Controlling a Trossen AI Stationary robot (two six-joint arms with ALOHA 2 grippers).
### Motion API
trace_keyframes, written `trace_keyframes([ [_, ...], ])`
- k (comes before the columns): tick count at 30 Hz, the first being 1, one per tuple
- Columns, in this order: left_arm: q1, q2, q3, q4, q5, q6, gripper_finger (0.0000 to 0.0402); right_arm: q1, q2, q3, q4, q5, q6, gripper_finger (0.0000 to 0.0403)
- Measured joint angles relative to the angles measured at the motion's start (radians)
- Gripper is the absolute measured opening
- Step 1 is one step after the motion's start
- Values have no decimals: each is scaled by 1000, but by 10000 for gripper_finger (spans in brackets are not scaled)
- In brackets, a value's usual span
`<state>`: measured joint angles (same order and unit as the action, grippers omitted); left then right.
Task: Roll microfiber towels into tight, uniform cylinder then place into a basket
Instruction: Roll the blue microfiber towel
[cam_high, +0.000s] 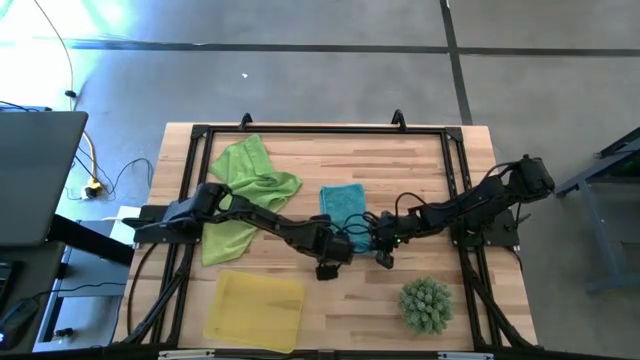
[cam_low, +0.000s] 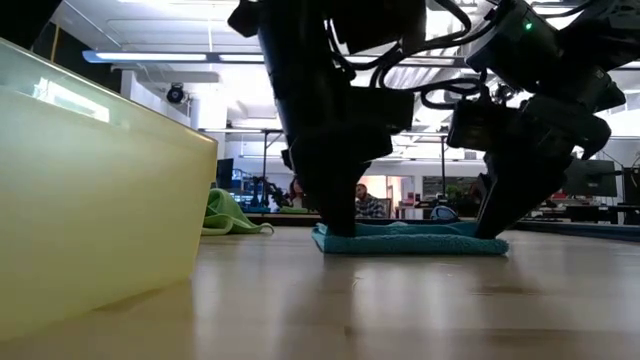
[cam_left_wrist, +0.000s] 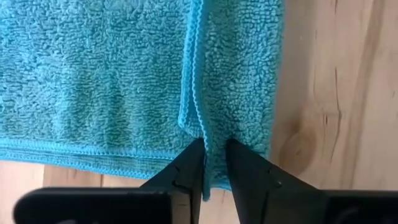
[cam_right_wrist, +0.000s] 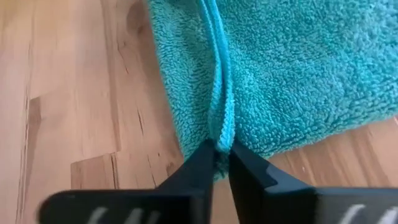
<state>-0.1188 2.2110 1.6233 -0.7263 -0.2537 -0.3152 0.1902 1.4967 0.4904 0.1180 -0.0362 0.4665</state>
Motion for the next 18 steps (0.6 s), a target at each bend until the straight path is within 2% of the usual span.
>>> trace_keyframes([
  [3, 0, -3, -12, 6, 1, -26, 56, -2, -10, 0, -7, -35, -26, 83],
  [7, 0, -4, -21, 11, 1, -49, 56, -14, -63, 0, -34, -145, -46, 128],
  [12, 0, -4, -22, 26, 4, -49, 56, 3, -186, 0, -132, -210, -70, 145],
  [15, 0, -3, -21, 28, 7, -50, 55, 44, -236, 0, -131, -189, -147, 144],
  [18, 0, -3, -21, 31, 9, -51, 55, 93, -232, 0, -77, -41, -246, 139],
])
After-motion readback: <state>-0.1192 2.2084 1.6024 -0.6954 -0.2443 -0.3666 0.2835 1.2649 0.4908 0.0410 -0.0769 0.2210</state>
